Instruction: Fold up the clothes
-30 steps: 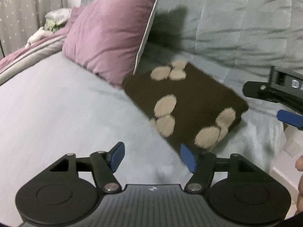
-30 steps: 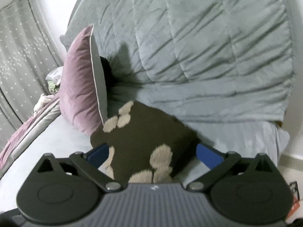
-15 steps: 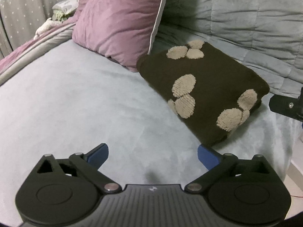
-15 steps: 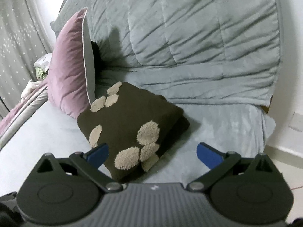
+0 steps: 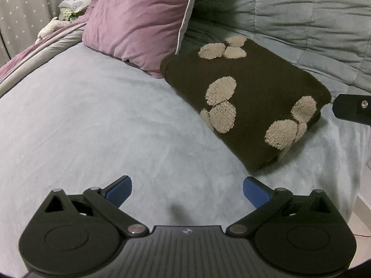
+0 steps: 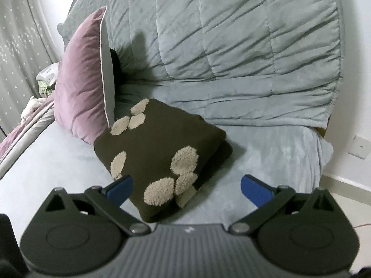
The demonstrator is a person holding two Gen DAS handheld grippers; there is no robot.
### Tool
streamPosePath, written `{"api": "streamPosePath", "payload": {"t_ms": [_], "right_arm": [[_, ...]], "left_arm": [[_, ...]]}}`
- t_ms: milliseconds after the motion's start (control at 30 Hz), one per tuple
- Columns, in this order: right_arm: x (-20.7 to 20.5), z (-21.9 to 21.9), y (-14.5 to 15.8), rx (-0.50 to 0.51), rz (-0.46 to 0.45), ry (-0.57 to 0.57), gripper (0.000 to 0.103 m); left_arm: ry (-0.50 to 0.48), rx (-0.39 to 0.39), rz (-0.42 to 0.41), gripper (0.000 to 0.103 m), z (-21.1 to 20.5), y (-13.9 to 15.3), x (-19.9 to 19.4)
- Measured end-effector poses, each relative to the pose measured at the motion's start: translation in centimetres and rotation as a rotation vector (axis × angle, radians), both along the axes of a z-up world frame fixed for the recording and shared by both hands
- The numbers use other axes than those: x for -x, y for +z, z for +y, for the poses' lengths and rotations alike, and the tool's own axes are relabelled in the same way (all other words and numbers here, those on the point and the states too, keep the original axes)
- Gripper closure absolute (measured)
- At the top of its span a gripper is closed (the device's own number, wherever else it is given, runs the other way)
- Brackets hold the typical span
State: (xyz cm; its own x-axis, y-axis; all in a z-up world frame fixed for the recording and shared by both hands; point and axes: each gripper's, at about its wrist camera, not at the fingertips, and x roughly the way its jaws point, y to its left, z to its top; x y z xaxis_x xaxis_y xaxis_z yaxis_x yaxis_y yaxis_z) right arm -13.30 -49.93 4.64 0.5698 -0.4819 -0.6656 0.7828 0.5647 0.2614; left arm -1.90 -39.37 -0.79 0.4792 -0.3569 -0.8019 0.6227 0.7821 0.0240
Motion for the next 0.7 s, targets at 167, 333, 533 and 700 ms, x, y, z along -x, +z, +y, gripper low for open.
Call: {"api": "streamPosePath", "payload": {"t_ms": [167, 333, 533, 700], "right_arm": [[0.37, -0.01, 0.12, -0.008, -0.025, -0.005, 0.0], [0.27, -0.01, -0.05, -0.004, -0.011, -0.011, 0.0], [0.25, -0.09, -0.08, -0.006, -0.014, -0.007, 0.0], [0.29, -0.12, -0.06, -0.009, -0.015, -0.006, 0.0]], "left_arm": [[-0.014, -0.002, 0.005, 0.0, 0.01, -0.09, 0.21], [-0.018, 0.003, 0.013, 0.0, 0.04, -0.07, 0.22], [-0.018, 0.007, 0.016, 0.0, 0.01, -0.09, 0.22], [-0.021, 0.009, 0.019, 0.0, -0.17, -0.12, 0.23]]}}
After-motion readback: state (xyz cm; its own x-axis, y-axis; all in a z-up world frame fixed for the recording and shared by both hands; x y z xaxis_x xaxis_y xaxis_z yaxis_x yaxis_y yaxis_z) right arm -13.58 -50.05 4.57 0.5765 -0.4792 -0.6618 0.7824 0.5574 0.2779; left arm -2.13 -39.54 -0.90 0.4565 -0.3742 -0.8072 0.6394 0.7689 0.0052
